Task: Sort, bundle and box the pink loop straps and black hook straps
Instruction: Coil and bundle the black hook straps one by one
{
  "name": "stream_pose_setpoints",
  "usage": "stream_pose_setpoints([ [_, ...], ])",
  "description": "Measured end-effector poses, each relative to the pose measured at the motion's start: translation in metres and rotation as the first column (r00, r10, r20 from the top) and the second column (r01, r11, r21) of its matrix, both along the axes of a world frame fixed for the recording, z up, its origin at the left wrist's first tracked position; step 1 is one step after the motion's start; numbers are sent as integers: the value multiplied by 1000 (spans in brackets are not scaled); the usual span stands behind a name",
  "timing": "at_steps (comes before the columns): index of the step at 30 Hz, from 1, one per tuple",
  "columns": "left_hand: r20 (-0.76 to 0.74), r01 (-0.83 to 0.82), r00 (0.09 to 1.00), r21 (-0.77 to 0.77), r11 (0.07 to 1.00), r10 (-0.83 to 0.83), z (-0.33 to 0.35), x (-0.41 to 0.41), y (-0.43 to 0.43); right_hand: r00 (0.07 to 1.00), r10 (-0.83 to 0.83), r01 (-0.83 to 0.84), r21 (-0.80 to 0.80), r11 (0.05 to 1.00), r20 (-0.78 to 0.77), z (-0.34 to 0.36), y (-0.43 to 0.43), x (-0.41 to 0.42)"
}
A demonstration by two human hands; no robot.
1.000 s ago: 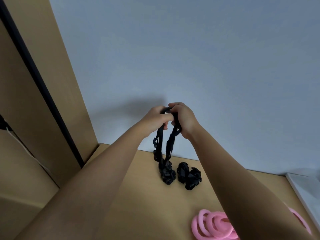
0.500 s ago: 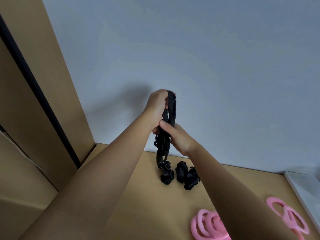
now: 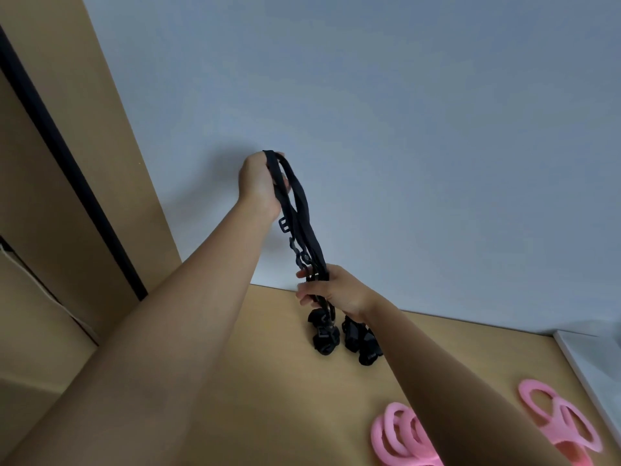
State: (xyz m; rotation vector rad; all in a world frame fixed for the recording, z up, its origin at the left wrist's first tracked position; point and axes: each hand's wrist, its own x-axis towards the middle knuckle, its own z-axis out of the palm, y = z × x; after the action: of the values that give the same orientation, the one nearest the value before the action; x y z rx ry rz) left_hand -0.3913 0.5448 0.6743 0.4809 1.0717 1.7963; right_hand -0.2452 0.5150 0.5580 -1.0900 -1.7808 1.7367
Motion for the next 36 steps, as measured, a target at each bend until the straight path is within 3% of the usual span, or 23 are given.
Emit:
stream_pose_setpoints([
  [3, -100, -76, 992, -34, 997, 73, -9, -12, -2, 990, 97, -98, 2, 995, 107, -6, 1, -1],
  [8, -106, -134, 986, -45, 990, 129, -18, -24, -6, 976, 154, -146, -59, 988, 157, -13, -2, -2],
  [13, -131, -209, 972, -118, 971, 193, -33, -46, -5, 933, 147, -175, 57, 983, 329, -3, 2, 4],
  [15, -240, -232, 954, -204, 951, 181, -47, -62, -6, 916, 104, -157, 107, 982, 387, 3, 8, 9],
  [17, -393, -199, 919, -418, 886, 21, -64, -71, -8, 873, 82, -176, 155, 972, 481, 10, 16, 14],
  [18, -505, -194, 852, -551, 812, -139, -68, -70, -12, 834, 87, -210, 169, 963, 544, 14, 21, 15],
  [19, -608, -221, 717, -662, 716, -342, -72, -66, -15, 784, 95, -252, 174, 952, 613, 18, 25, 14],
  [20, -697, -295, 502, -695, 656, -513, -75, -58, -18, 721, 106, -299, 169, 939, 685, 23, 27, 13],
  [21, -749, -289, 252, -662, 691, -613, -79, -47, -21, 652, 116, -347, 158, 924, 750, 28, 29, 10],
  [22, -785, -147, 75, -619, 772, -615, -79, -32, -26, 586, 126, -391, 143, 909, 801, 32, 31, 6],
  [23, -806, 68, -14, -591, 804, -591, -82, -16, -31, 531, 133, -431, 132, 893, 837, 36, 31, 2],
  [24, -806, 261, -54, -581, 771, -589, -85, 1, -37, 493, 142, -465, 122, 877, 859, 39, 31, -2],
  [26, -796, 417, -63, -568, 709, -601, -98, 23, -46, 465, 170, -514, 108, 851, 869, 40, 33, -7],
  [29, -791, 406, 31, -549, 731, -612, -116, 32, -48, 477, 199, -505, 82, 859, 856, 42, 29, -1],
  [32, -783, 449, -23, -564, 693, -622, -119, 36, -52, 561, 239, -447, 47, 893, 793, 51, 25, 11],
  [36, -813, 373, -11, -543, 752, -582, -116, 41, -51, 636, 313, -395, -52, 917, 706, 60, 25, 22],
])
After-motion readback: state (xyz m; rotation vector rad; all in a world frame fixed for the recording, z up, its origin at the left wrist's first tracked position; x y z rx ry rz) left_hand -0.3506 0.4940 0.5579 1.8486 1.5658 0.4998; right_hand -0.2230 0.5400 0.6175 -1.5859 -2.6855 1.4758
